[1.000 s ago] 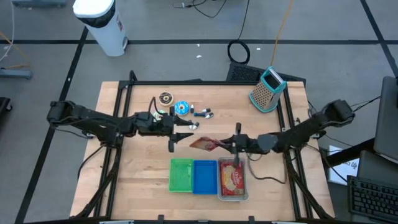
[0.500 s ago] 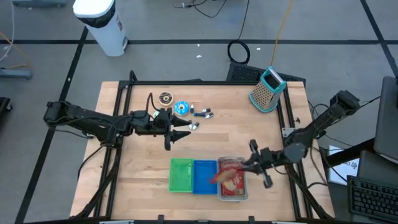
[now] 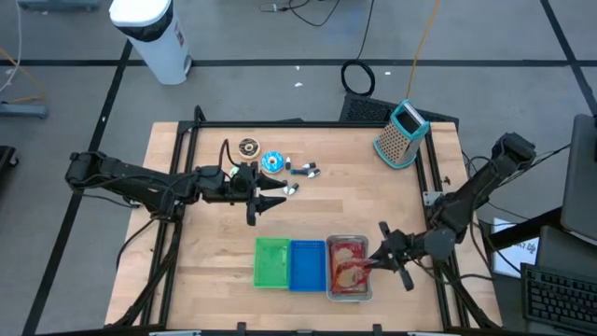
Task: Pick & Place Food Item
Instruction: Put the red popcorn bag into the white bin
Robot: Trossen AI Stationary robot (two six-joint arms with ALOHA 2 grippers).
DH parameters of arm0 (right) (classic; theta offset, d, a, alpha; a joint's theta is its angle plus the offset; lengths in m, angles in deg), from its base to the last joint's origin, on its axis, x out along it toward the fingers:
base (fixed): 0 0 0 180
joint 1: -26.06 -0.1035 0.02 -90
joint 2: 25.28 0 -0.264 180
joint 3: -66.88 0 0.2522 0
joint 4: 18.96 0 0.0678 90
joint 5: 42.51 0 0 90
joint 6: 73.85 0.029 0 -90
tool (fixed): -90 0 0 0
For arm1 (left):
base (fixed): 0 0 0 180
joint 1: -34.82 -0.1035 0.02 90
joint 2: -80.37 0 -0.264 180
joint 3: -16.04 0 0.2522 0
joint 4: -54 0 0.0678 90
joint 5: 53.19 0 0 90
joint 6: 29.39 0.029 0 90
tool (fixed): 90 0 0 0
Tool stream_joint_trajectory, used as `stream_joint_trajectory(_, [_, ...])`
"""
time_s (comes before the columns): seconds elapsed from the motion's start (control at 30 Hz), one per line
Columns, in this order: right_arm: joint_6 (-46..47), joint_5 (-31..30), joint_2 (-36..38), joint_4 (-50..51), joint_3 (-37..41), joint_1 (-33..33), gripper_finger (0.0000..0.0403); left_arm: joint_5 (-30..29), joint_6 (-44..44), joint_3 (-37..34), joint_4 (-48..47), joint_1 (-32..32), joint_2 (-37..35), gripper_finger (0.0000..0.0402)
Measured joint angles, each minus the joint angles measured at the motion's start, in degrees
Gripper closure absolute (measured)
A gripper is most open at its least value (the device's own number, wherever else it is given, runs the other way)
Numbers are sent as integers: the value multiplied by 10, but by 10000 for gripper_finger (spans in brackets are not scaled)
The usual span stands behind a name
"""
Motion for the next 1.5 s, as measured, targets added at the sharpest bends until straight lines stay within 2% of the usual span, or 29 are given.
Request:
stream_joint_trajectory(0.63, [73,-15,-82,3,0,0,394,0,-1,0,0,0,0,172])
stream_joint_trajectory(1.07, [56,-60,-82,15,0,1,394,0,-1,0,0,0,0,172])
stream_joint_trajectory(1.5, [50,-74,-82,51,0,0,394,0,0,0,0,0,0,172])
